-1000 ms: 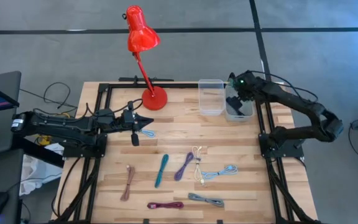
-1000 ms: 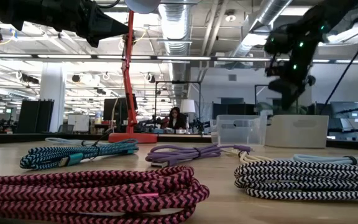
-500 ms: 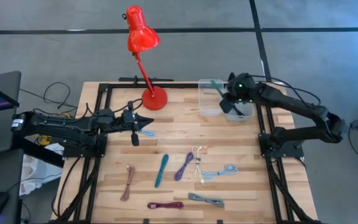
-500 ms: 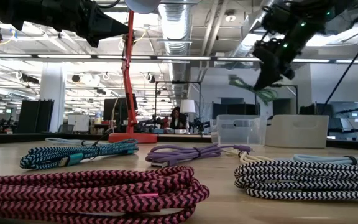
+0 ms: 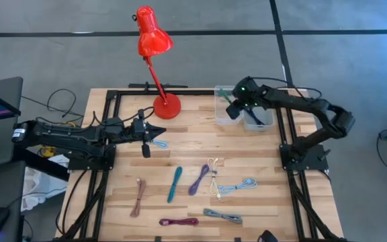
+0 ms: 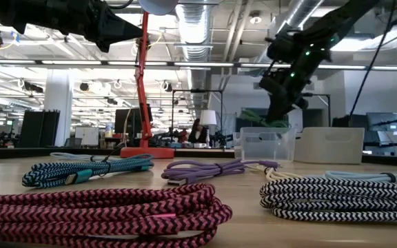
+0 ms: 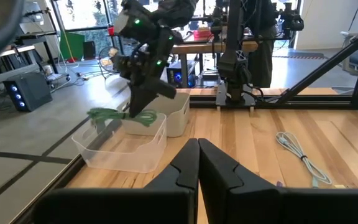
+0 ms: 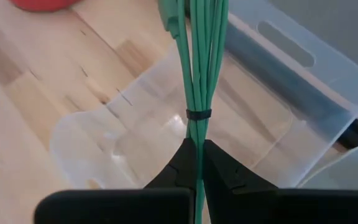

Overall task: Pick & Place USB Port
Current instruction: Put the green charger cable into the transparent bin, then put the bottom light blue charger cable into the transparent bin

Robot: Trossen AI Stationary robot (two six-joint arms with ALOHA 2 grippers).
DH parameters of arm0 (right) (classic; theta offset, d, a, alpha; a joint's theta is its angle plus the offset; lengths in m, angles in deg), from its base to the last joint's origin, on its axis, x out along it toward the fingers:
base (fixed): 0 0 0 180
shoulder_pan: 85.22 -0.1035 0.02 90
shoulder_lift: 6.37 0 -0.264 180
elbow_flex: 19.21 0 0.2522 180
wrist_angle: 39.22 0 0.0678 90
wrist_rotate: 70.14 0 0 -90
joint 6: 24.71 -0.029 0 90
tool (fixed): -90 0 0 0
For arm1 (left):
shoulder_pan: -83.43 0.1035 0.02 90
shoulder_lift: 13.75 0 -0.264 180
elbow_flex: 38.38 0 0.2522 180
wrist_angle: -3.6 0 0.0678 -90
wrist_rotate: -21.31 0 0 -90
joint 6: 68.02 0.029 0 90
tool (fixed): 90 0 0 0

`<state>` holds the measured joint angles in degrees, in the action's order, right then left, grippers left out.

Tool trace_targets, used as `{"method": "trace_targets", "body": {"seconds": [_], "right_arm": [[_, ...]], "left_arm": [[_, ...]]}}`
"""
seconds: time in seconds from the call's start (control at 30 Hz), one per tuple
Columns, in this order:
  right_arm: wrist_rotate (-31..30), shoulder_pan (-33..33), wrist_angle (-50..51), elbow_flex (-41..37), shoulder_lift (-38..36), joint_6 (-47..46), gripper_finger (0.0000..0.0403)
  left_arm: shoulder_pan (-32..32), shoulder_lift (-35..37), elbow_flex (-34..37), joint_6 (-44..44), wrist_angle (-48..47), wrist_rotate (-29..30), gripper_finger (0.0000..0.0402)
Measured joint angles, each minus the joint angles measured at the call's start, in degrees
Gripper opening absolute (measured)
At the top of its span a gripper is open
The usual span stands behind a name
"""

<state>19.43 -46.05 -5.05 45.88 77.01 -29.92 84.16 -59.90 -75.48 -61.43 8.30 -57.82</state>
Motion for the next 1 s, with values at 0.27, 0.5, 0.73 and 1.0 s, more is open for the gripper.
{"method": "trace_targets", "body": {"seconds": [0.27,0.5,0.73,1.0], "right_arm": [[0.0,0.3,3.7,6.4,7.8,1.2,0.0000],[-3.9,0.2,7.8,9.1,11.4,2.3,0.0000],[-4.1,-0.2,6.7,9.1,11.1,4.0,0.0022],[-4.1,-0.9,8.3,11.1,10.7,5.4,0.0082]], "left_arm": [[0.0,0.0,0.0,0.0,0.0,0.0,0.0006],[0.0,0.0,0.0,0.0,0.0,0.0,0.0006],[0.0,0.0,0.0,0.0,0.0,0.0,0.0006],[0.0,0.0,0.0,0.0,0.0,0.0,0.0006]]}}
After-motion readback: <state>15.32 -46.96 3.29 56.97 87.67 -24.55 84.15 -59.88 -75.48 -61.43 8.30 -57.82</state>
